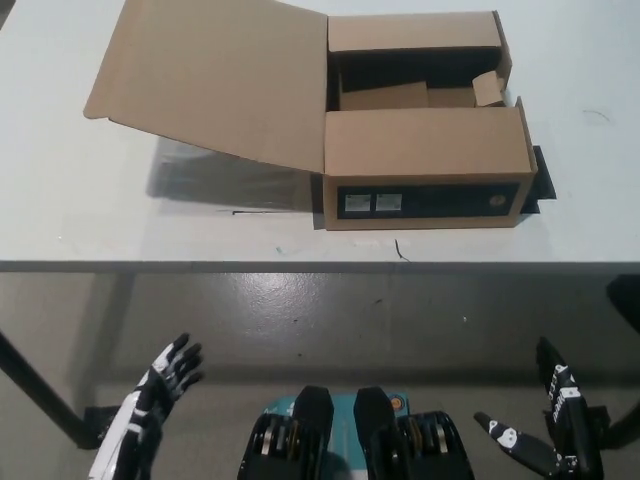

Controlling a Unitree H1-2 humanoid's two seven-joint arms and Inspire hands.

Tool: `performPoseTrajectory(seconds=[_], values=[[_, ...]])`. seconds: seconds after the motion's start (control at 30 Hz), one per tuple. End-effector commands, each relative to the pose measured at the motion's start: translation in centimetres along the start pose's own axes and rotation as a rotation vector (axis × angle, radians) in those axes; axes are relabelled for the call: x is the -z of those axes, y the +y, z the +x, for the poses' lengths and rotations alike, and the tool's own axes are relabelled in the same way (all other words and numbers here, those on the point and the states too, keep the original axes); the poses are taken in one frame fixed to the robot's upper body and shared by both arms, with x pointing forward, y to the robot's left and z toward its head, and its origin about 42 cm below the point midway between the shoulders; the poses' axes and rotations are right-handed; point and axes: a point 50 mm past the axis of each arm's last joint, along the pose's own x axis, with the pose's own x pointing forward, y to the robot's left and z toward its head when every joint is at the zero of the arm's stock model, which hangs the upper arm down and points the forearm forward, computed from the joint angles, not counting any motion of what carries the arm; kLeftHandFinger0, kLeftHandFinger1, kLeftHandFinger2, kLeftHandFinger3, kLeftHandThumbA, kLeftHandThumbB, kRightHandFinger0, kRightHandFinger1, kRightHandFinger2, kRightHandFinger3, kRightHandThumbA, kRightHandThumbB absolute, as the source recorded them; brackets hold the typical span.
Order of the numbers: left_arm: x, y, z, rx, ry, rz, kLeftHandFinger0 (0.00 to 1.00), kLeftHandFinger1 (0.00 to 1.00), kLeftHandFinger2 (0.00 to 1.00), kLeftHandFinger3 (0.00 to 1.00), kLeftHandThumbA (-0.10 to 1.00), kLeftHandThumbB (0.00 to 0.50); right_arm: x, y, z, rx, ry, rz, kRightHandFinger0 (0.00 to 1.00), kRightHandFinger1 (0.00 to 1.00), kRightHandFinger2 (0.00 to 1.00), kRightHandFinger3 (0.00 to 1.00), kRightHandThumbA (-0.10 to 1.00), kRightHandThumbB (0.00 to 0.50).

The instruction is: A small storge box is placed at the center of the table and the robot uses its left hand to push the lid and close it

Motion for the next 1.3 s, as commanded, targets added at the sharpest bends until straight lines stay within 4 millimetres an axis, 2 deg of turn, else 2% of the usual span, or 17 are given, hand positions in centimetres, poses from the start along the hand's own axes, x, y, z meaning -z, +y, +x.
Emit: performPoseTrajectory(seconds=[0.0,0.03,0.07,0.13,0.23,0.63,0.97,1.03,1.27], values=[[-4.4,-0.3,0.2,0.125,-0.161,-0.153,1.00,1.00,1.00,1.00,1.00,0.234,-1.1,-0.3,0.7,0.020,-0.099,0.007,1.00,1.00,1.00,1.00,1.00,0.367],[-4.9,-0.3,0.2,0.133,-0.163,-0.191,1.00,1.00,1.00,1.00,1.00,0.246,-1.0,-0.2,0.7,0.021,-0.098,0.008,1.00,1.00,1.00,1.00,1.00,0.368],[-5.8,-0.2,0.4,0.152,-0.167,-0.272,1.00,1.00,1.00,1.00,1.00,0.301,-1.1,-0.2,0.8,0.018,-0.099,0.003,1.00,1.00,1.00,1.00,1.00,0.367],[-6.9,0.0,1.0,0.164,-0.193,-0.377,1.00,1.00,1.00,1.00,1.00,0.311,-1.1,-0.2,0.8,0.017,-0.100,0.007,1.00,1.00,1.00,1.00,1.00,0.366],[-7.8,0.5,2.7,0.184,-0.225,-0.607,1.00,1.00,1.00,1.00,1.00,0.356,-0.9,0.1,0.6,0.016,-0.092,0.019,1.00,1.00,1.00,1.00,1.00,0.358],[-8.9,1.6,7.1,0.173,-0.250,-1.106,1.00,1.00,1.00,1.00,1.00,0.379,-0.9,0.1,0.8,0.022,-0.090,0.016,1.00,1.00,1.00,1.00,1.00,0.364],[-9.0,1.9,9.9,0.120,-0.260,-1.236,1.00,1.00,1.00,1.00,1.00,0.369,-1.0,0.2,1.0,0.026,-0.099,-0.002,1.00,1.00,1.00,1.00,1.00,0.354],[-8.9,1.8,10.6,0.117,-0.256,-1.248,1.00,1.00,1.00,1.00,1.00,0.377,-1.1,0.2,1.1,0.023,-0.101,0.009,1.00,1.00,1.00,1.00,1.00,0.335],[-7.7,1.8,12.6,0.063,-0.215,-1.289,1.00,1.00,1.00,1.00,1.00,0.398,-1.2,0.2,1.1,0.030,-0.103,0.003,1.00,1.00,1.00,1.00,1.00,0.357]])
